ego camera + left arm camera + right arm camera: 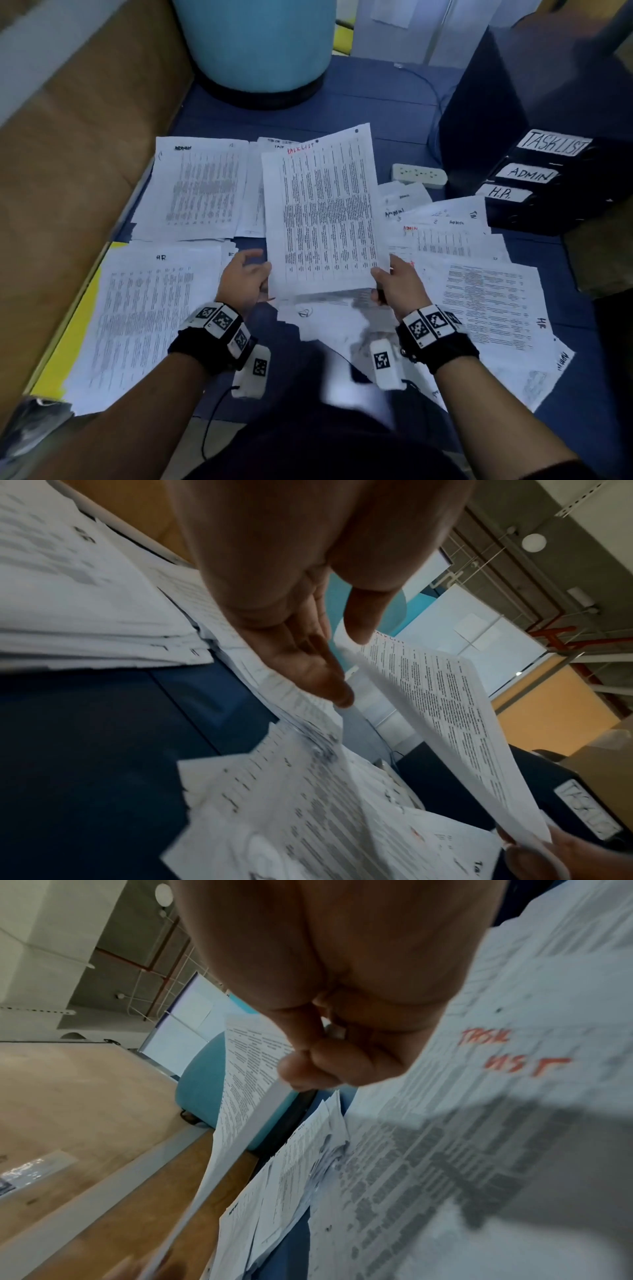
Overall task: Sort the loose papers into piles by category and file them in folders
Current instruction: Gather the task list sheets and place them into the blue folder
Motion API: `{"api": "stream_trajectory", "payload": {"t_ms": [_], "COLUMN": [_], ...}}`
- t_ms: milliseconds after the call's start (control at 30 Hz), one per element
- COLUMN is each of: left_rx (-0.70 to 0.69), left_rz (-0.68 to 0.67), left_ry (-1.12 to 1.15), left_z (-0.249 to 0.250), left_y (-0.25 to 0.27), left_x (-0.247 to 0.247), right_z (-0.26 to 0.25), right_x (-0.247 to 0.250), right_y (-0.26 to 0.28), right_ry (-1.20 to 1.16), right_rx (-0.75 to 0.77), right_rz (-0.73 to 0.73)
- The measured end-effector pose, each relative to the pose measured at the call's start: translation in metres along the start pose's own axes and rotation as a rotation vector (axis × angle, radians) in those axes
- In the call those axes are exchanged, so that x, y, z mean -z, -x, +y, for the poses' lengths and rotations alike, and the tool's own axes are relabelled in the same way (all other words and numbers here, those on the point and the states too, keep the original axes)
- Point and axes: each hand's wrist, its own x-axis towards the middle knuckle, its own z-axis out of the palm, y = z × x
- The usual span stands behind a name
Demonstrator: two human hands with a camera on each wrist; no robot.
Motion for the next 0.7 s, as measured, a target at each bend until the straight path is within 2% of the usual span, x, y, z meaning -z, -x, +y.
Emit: {"api": "stream_trajectory", "payload": {"t_ms": [200,433,600,700], "left_rx": [0.07,0.115,0.114,0.095], "left_rz": [-0.025,0.036,0.018,-0.028], "left_ry": [0.046,0.013,-0.014,-0.035], "left_z": [-0.018,-0.036,-0.033,-0.027], "left_y": [-0.021,-0.044,-0.056,-0.062], "left_x": [0.053,0.095,0.095,0.083], "right_z": [-0.041,-0.058,-0.055,-0.053], "right_x": [-0.048,-0.102,-0.118,-0.106], "right_y": [-0.073,-0.145,-0.158,-0.151], "right_ry": [0.086,0.122,0.035,0.049], "right_rx": [-0.016,-0.151,-0.242,-0.197], "right_rz": [0.077,0.122,0.041,0.061]}}
